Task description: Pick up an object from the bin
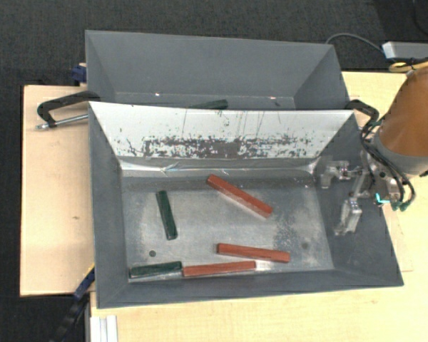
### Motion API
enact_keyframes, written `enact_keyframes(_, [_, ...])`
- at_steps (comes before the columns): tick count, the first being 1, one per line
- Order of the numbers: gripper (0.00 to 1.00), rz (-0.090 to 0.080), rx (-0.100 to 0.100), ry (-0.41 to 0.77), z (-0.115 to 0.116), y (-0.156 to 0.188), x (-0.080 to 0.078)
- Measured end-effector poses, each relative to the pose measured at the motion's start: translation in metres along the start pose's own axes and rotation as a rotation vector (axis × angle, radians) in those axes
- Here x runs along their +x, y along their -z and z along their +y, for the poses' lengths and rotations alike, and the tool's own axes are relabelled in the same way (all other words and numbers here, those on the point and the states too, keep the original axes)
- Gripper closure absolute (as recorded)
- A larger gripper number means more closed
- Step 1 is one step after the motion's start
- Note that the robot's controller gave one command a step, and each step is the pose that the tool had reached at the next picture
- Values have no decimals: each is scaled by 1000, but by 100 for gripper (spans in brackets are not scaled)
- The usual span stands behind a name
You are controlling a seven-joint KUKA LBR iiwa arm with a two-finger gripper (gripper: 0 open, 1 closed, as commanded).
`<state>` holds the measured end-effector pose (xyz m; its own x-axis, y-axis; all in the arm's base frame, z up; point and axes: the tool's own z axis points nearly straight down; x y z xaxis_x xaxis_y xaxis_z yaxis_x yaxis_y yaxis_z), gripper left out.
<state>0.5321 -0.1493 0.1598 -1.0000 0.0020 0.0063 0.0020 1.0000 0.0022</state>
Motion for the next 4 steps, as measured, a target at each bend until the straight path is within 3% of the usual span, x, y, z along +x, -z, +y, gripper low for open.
enact_keyframes(1, [0, -8, 2, 2, 1, 4, -2])
enact_keyframes(2, [0, -10, 1, -93, 81, -62, -30])
enact_keyframes(3, [0, -2, 1, 117, 103, -42, 15])
enact_keyframes(4, [0, -13, 0, -147, 137, -46, -40])
